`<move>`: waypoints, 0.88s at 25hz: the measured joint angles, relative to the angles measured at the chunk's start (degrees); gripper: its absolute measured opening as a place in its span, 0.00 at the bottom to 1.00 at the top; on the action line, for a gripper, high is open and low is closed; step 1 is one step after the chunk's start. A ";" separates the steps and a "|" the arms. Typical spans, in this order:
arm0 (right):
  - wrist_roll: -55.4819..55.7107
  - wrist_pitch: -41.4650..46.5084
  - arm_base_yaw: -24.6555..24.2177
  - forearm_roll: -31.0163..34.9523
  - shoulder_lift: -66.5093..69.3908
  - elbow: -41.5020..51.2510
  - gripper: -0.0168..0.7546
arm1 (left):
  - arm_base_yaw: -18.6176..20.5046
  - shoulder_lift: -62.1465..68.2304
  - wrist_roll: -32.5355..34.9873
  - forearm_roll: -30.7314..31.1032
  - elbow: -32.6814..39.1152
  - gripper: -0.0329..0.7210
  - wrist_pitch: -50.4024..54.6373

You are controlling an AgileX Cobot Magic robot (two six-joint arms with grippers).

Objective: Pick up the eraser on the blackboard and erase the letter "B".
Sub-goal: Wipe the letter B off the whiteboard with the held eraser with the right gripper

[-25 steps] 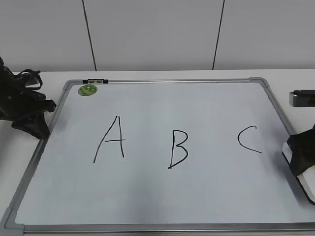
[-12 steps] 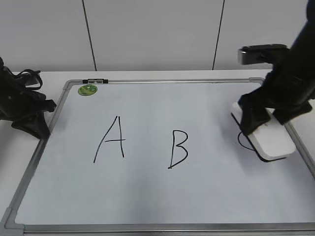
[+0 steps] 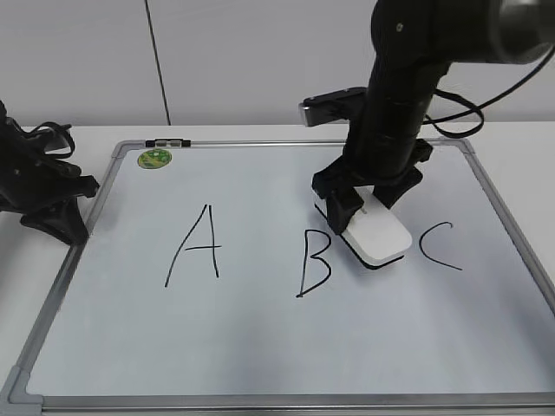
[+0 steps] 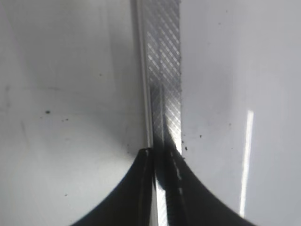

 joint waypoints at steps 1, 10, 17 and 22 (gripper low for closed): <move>0.00 0.70 0.00 -0.33 2.07 -1.72 0.72 | 0.00 0.00 0.00 0.00 0.00 0.09 0.00; -0.92 4.32 0.09 -3.43 12.48 -11.73 0.72 | 0.00 0.00 0.00 -0.09 0.00 0.09 0.00; -1.44 4.46 0.09 -3.43 15.51 -15.62 0.72 | 0.00 0.00 0.00 -0.09 0.00 0.09 0.08; -1.72 4.60 0.09 -3.43 16.20 -15.76 0.72 | 0.00 0.00 0.00 -0.09 0.00 0.09 0.08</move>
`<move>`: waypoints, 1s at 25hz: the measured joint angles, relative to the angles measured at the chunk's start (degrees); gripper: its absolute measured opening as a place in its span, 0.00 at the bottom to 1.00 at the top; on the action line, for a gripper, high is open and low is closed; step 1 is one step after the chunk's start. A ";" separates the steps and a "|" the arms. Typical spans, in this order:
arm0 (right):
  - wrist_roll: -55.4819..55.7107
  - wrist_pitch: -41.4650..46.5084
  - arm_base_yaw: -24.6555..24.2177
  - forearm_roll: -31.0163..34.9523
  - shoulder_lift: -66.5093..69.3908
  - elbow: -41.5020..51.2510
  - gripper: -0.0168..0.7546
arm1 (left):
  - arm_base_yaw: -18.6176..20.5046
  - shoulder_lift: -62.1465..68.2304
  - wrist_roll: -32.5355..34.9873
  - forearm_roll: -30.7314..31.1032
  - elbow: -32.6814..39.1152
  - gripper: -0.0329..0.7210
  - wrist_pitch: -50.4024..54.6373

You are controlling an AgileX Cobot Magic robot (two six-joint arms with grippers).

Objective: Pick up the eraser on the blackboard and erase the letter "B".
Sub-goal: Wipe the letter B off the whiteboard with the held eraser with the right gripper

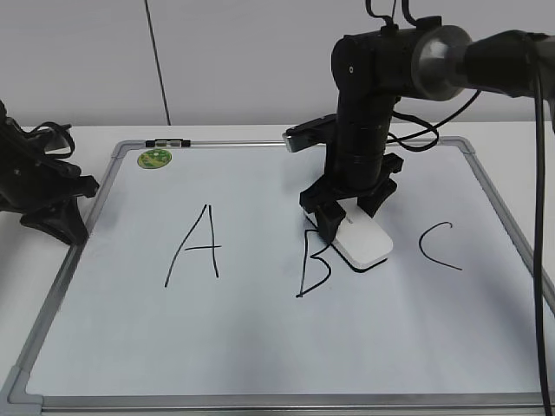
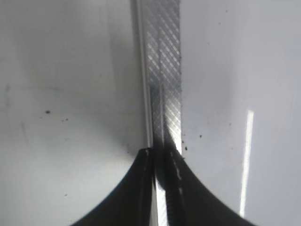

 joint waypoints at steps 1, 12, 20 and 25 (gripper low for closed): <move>-0.14 0.04 0.00 0.27 0.03 -0.12 0.72 | 0.00 0.00 0.00 0.00 0.00 0.09 0.00; -0.33 0.13 2.25 1.85 0.12 -0.12 0.72 | 0.00 0.00 0.00 0.00 0.00 0.09 0.00; -0.33 0.13 8.75 2.32 0.12 -0.12 0.72 | 0.00 0.00 0.00 -0.14 0.00 0.09 0.00; -0.04 0.13 9.35 0.91 0.12 -0.12 0.72 | 0.00 0.00 0.00 -0.14 0.00 0.09 0.00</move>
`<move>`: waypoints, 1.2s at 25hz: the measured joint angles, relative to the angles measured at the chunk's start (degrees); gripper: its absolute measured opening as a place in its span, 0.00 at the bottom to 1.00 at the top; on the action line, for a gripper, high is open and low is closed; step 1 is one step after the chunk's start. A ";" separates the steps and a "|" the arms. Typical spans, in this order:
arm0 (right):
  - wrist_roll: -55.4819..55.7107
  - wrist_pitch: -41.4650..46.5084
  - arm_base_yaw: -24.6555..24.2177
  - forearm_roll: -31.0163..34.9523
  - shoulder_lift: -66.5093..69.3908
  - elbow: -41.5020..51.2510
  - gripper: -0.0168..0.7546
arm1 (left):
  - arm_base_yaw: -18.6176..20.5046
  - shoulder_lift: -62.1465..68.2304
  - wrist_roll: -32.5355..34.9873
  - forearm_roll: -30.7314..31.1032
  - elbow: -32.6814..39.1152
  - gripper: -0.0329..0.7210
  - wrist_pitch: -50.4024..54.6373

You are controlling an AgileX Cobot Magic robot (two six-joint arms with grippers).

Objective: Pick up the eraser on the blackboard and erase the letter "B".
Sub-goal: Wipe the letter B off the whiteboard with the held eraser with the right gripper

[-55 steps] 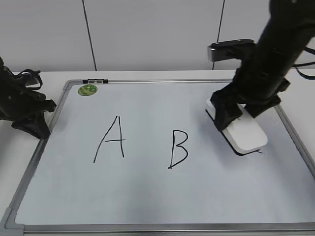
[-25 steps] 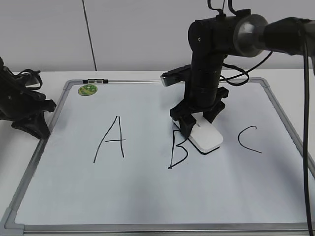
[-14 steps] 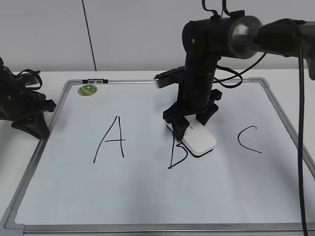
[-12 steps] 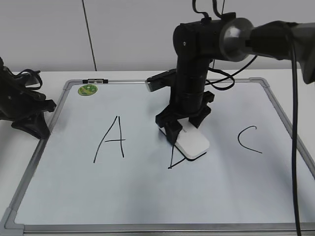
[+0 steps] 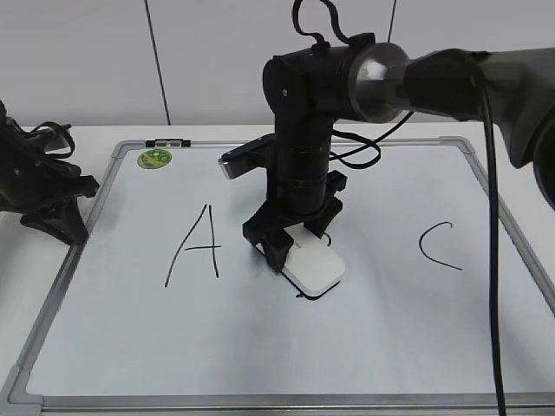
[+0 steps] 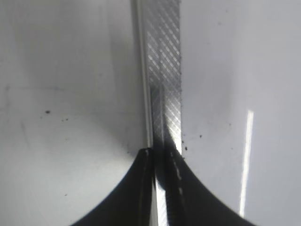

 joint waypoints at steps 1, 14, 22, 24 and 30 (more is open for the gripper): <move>0.42 0.00 0.00 -0.70 0.00 0.00 0.72 | 0.00 0.00 0.00 0.00 0.00 0.09 0.00; 1.44 0.00 -3.11 -3.27 0.00 0.00 0.72 | 0.00 0.00 0.00 -0.13 0.00 0.09 0.00; 1.59 -0.58 -8.06 -3.27 0.00 -0.08 0.72 | 0.00 0.00 0.00 -0.18 0.00 0.09 0.00; 1.58 -0.69 -9.30 -3.27 0.00 -0.08 0.72 | 0.00 0.00 0.00 -0.18 0.00 0.09 0.00; 1.62 -0.82 -10.70 -3.36 0.00 -0.12 0.72 | 0.00 0.00 0.00 -0.27 0.00 0.09 -0.10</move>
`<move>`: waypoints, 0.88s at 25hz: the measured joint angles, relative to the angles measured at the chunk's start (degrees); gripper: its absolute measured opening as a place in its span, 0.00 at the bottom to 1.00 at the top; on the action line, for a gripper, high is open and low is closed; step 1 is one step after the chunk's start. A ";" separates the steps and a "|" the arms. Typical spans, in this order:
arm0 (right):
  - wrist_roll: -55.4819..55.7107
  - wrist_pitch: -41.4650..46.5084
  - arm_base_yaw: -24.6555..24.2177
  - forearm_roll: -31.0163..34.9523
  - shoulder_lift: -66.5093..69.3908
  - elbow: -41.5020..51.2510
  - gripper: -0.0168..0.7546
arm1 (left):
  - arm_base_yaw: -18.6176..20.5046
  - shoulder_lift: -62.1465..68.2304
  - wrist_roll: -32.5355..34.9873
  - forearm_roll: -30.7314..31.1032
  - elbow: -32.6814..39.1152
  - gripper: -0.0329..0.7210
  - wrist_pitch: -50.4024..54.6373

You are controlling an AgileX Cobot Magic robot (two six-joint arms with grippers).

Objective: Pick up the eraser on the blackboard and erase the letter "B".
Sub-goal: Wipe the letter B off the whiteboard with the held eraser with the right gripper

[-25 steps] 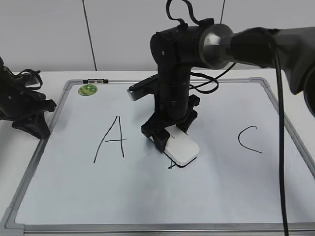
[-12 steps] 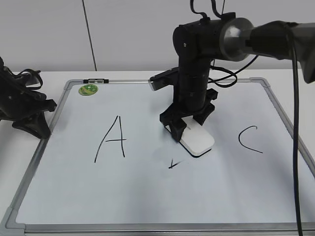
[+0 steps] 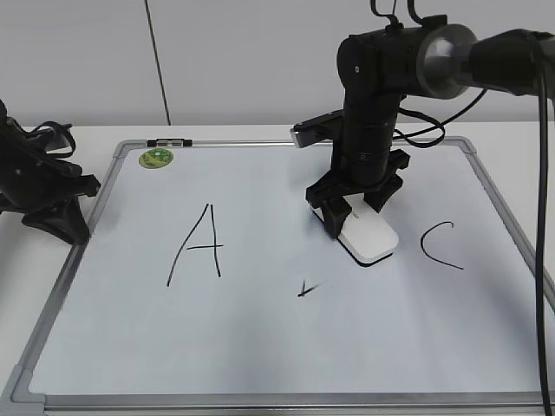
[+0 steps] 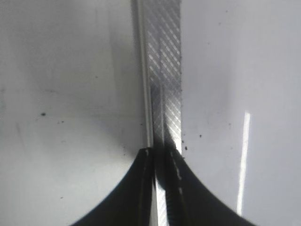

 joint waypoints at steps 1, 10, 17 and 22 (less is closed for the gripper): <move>0.00 0.00 0.00 0.00 0.00 0.00 0.72 | 0.00 0.00 0.00 0.00 0.00 0.09 0.00; 0.67 0.10 3.05 -1.57 0.00 -0.10 0.72 | 0.00 0.00 0.00 -0.04 0.00 0.09 0.00; 5.25 0.10 8.58 -1.05 0.00 -0.10 0.72 | 0.00 0.00 0.00 -0.04 0.00 0.09 0.00; 6.26 0.34 10.00 0.63 0.02 -0.10 0.72 | 0.00 0.00 0.00 -0.13 0.00 0.09 0.00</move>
